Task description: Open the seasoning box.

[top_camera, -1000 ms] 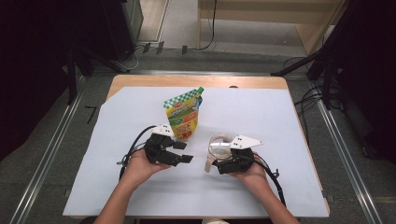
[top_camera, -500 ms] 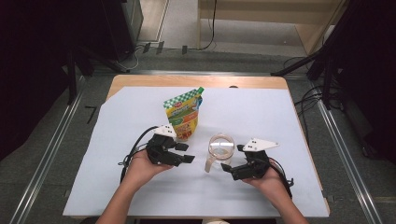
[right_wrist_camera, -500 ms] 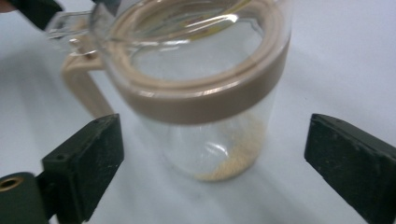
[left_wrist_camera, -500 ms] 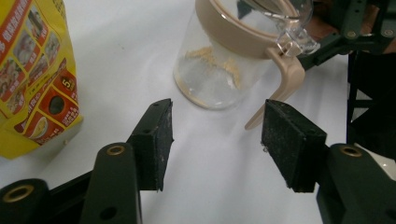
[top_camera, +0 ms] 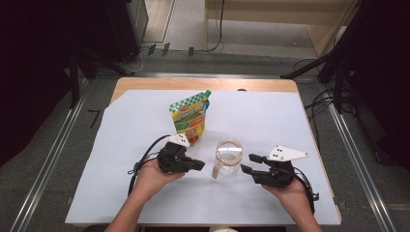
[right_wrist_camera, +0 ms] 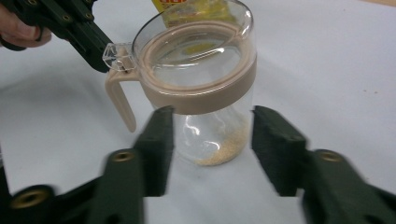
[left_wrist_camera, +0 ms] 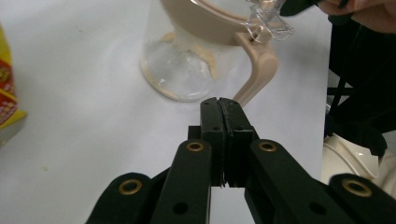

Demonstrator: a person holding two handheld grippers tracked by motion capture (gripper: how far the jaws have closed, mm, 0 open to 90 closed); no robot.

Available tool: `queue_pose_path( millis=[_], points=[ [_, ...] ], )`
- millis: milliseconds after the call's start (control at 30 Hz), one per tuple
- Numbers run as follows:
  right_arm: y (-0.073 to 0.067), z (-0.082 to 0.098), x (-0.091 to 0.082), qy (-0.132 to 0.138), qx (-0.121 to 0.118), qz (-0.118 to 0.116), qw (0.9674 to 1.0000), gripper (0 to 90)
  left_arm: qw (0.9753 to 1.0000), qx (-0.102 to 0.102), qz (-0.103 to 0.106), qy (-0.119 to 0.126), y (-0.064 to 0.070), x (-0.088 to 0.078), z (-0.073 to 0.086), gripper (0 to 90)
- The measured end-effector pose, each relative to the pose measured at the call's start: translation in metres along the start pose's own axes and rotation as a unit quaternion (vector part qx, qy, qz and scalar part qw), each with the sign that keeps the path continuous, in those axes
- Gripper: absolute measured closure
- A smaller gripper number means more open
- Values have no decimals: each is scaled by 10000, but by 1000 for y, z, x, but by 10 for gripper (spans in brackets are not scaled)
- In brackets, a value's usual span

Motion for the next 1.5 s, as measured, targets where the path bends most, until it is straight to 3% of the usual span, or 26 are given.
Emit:
queue_pose_path(
  millis=[33,67,167,200,233,367,467,600,733,1200,1267,1500],
  points=[
    [2,0,-2,-25,43,38,10000,661,10000,20,40,22,1,1,-1,900],
    [2,0,-2,-25,43,38,10000,661,10000,32,68,48,3,2,-1,900],
    [1,0,-4,-108,48,82,9999,822,9999,102,66,74,7,6,-3,900],
    [-1,1,-3,-183,43,-15,9998,890,9999,92,41,36,8,8,-3,900],
    [-2,2,-2,-214,25,-68,9997,900,10000,82,17,27,8,9,-3,900],
    [-7,5,5,-345,-34,-227,9991,900,9999,126,-22,-38,8,14,-3,900],
    [-17,7,15,-483,-223,-348,9980,900,9998,183,-16,-60,10,20,-4,900],
    [-17,7,19,-464,-216,-347,9981,900,9997,234,-59,-94,11,23,-5,900],
    [-12,7,20,-437,-108,-452,9980,900,9998,168,43,-65,9,25,-5,900],
    [1,5,19,-346,100,-274,9990,900,9993,348,108,118,19,39,-12,900],
    [4,5,20,-409,291,-231,9985,900,9991,369,134,152,21,43,-15,900],
    [7,5,22,-389,338,-100,9986,900,9986,424,232,202,29,50,-19,900]
  ],
)
Point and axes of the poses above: each handheld gripper's, and its own axes: x roughly forward along the jaws, z roughly out of its underside, y roughly to its right, the point moved 4 cm from there along x, roughly forward along the jaws, and after that the axes turned 2 degrees about -z, right-handed, at the moved point
